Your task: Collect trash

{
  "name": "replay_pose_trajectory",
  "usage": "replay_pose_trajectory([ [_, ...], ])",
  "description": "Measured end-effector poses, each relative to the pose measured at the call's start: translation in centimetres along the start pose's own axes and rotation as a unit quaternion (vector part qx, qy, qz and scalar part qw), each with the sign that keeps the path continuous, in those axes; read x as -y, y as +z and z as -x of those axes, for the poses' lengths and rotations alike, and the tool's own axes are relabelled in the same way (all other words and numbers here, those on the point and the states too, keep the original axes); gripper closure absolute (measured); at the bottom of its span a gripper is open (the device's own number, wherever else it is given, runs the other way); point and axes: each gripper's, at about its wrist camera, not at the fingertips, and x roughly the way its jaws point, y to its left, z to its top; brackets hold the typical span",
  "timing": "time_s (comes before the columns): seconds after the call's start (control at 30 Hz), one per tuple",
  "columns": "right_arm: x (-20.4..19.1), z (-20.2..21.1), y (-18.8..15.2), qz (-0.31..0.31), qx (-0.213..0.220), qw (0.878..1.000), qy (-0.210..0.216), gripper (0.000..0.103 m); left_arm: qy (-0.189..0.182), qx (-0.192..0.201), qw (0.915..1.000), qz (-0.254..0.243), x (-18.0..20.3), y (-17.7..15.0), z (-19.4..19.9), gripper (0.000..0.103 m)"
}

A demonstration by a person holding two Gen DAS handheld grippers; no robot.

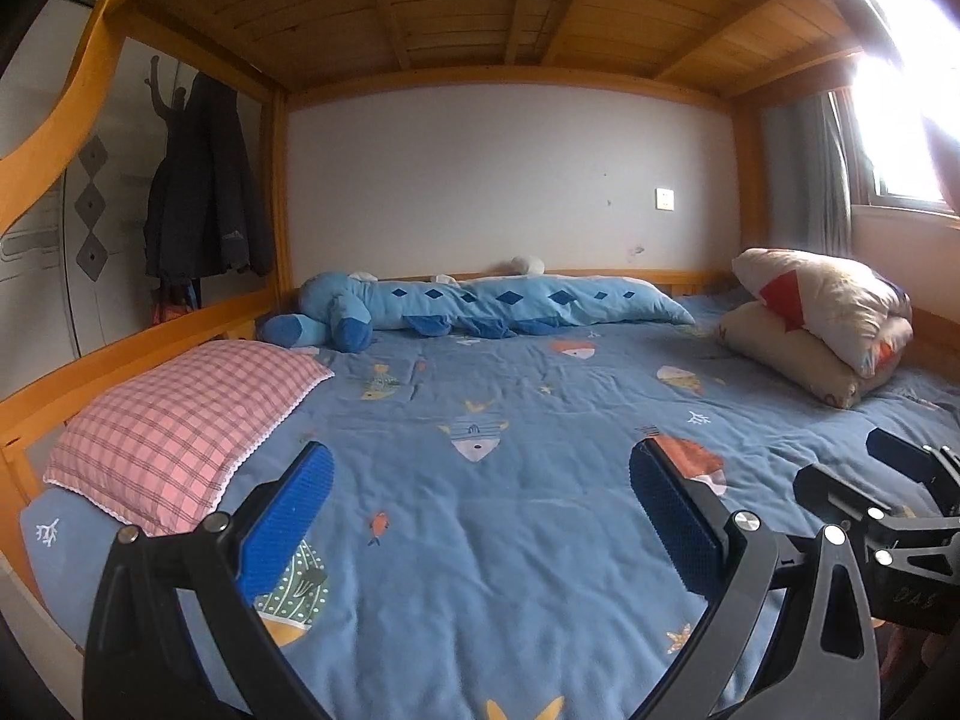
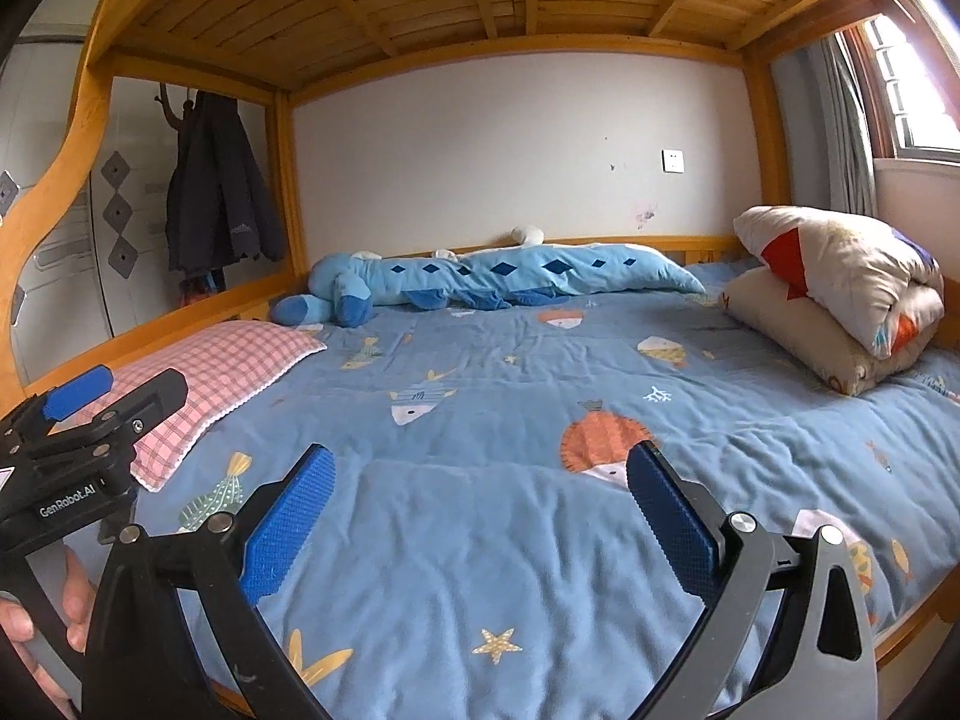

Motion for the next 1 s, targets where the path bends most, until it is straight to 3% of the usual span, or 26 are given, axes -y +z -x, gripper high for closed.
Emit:
replay_pose_trajectory([
  [1.0, -0.2, -0.1, 0.1, 0.006, -0.008, 1.0, 0.003, 0.008, -0.014, -0.017, 0.9994, 0.028, -1.1, 0.8, -0.7, 0.004],
])
